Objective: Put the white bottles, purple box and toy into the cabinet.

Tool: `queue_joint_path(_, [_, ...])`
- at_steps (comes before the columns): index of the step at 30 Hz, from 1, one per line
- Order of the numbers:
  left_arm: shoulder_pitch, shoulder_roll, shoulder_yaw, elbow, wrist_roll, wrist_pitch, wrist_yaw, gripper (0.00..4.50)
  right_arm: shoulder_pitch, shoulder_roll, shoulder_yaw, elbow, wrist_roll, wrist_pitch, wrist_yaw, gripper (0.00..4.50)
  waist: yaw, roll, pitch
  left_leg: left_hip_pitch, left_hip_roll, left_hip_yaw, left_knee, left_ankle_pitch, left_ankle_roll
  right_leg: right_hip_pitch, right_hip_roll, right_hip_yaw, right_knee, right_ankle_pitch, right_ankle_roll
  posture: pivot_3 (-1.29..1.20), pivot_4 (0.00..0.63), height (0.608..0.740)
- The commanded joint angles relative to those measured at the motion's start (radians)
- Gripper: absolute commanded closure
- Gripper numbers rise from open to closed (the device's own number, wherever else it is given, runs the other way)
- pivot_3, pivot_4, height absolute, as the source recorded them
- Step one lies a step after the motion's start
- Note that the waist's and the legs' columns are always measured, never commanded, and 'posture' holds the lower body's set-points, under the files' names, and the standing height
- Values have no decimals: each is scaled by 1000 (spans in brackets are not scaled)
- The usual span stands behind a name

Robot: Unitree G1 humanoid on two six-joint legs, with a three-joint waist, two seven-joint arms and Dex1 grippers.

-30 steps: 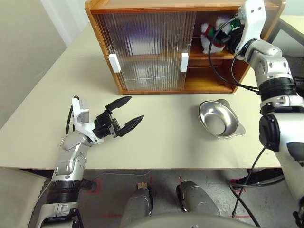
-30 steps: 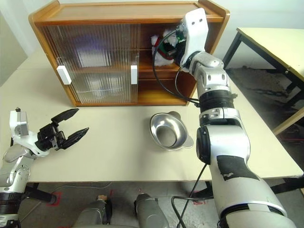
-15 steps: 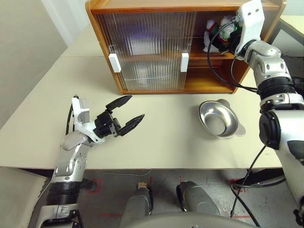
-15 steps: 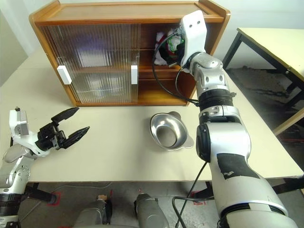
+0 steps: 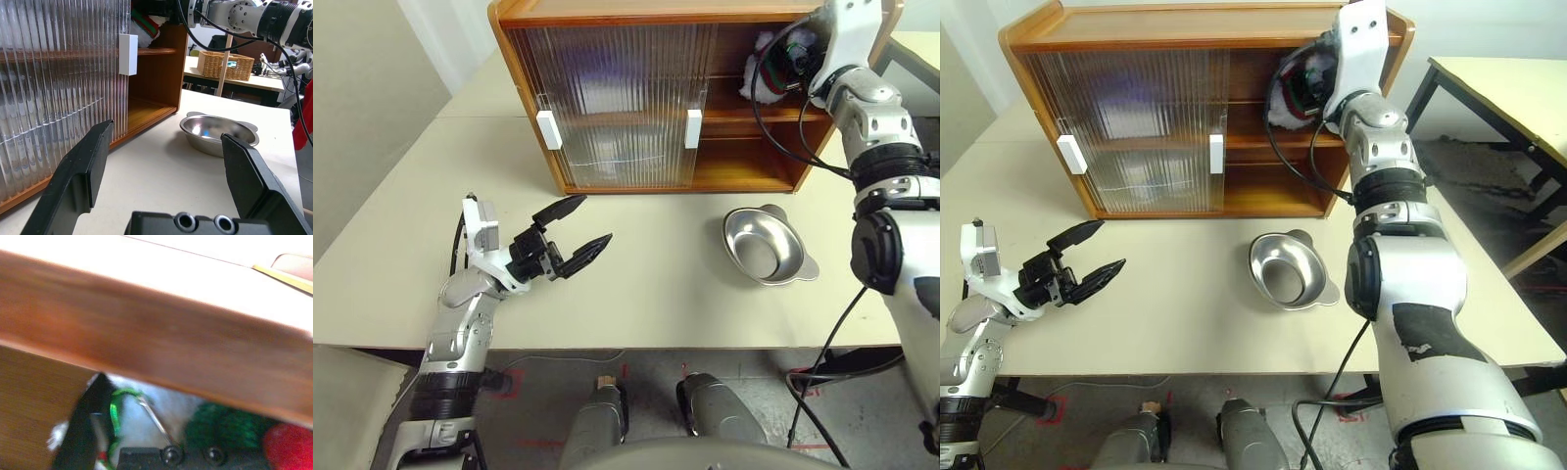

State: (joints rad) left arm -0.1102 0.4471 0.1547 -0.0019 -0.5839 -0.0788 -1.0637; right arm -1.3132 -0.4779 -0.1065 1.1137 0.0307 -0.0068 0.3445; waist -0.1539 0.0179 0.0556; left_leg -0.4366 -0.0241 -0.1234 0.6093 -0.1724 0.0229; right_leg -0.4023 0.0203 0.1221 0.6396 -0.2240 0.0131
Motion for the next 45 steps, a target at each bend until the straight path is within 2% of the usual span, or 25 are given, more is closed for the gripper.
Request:
queue_joint_path(1, [5, -4, -4, -19, 0, 7, 2, 0, -15, -1, -3, 26, -10, -7, -15, 821, 0, 0, 0, 0, 0, 0, 0, 0, 0, 0, 0, 0, 0, 0, 0, -213, 66, 740])
queue_joint_path(3, [6, -4, -4, -20, 0, 7, 3, 0, -14, -1, 3, 27, -17, -13, -16, 154, 0, 0, 0, 0, 0, 0, 0, 0, 0, 0, 0, 0, 0, 0, 0, -213, 66, 740])
queue_joint_path(4, [6, -5, -4, -20, 0, 8, 3, 0, -10, -1, 12, 26, -26, -20, -15, 70, 0, 0, 0, 0, 0, 0, 0, 0, 0, 0, 0, 0, 0, 0, 0, -213, 66, 740])
queue_joint_path(17, [4, -4, -3, -16, -1, 9, -1, 0, 12, -31, 117, 37, -172, -132, -82, 70, -2, 0, 0, 0, 0, 0, 0, 0, 0, 0, 0, 0, 0, 0, 0, -214, 67, 740])
queue_joint_path(25, [8, -1, -1, -15, -2, 8, -5, 0, 1, -26, 108, 36, -175, -205, -107, 70, -2, 0, 0, 0, 0, 0, 0, 0, 0, 0, 0, 0, 0, 0, 0, -214, 63, 740])
queue_joint_path(35, [12, -3, -4, -16, -2, 6, -10, 0, 48, 11, 69, -28, -79, -154, 100, 70, -4, 0, 0, 0, 0, 0, 0, 0, 0, 0, 0, 0, 0, 0, 0, -217, 63, 740])
queue_joint_path(45, [16, 0, -2, -16, -2, 7, -14, 0, 99, 29, 79, -121, -62, -127, 192, 70, -4, 0, 0, 0, 1, 0, 0, 0, 0, 0, 0, 0, -1, 0, 0, -215, 63, 740])
